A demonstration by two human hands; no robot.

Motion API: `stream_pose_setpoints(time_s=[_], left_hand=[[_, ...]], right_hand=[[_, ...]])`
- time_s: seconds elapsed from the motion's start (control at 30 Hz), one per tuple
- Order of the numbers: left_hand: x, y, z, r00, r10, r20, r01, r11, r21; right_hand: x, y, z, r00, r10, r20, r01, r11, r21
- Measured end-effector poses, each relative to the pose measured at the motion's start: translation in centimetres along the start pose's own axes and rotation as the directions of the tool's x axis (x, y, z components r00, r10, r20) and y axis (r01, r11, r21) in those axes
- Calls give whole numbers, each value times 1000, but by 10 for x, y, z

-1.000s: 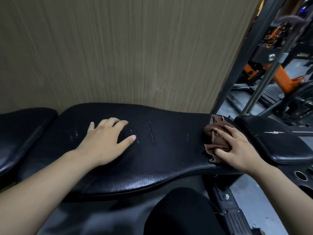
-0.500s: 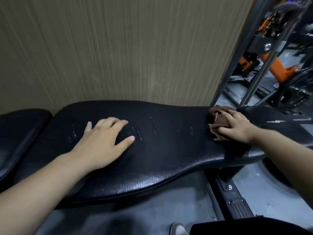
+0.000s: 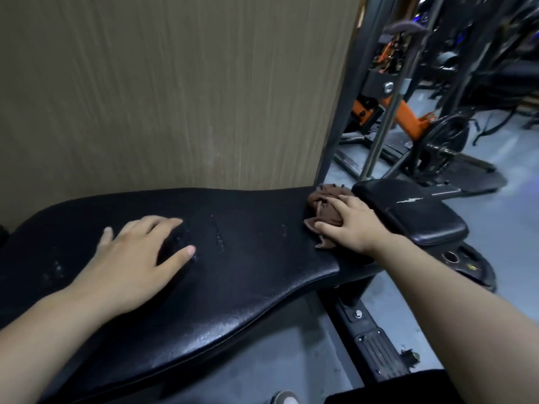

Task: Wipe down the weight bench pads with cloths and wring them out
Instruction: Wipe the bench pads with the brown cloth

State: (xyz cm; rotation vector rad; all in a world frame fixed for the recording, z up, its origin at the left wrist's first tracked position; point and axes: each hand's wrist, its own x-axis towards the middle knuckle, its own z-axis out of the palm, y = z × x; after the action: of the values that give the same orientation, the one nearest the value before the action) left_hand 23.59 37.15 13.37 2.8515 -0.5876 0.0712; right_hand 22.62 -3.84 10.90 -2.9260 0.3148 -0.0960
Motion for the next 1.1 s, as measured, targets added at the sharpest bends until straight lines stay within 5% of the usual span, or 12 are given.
stream_pose_setpoints(time_s=[0.37,0.63,0.87,1.1], left_hand=[[-20,-14,10,996,-73,48,69,995,76],[-27,-27,10,994,-106,36,102,990,96],[-23,-19,4,994,-100,52,96,992,78],[-11,-10,6,996,-79,49,76,996,43]], right_hand=[[14,11,3,995,-87,-48,85,996,-40],[-27,-86,5,934,-348,83,353,934,-52],[-95,-182,22,797,-588,141,599,799,-51],[-73,-159,23,833,-537,135,548,835,-54]])
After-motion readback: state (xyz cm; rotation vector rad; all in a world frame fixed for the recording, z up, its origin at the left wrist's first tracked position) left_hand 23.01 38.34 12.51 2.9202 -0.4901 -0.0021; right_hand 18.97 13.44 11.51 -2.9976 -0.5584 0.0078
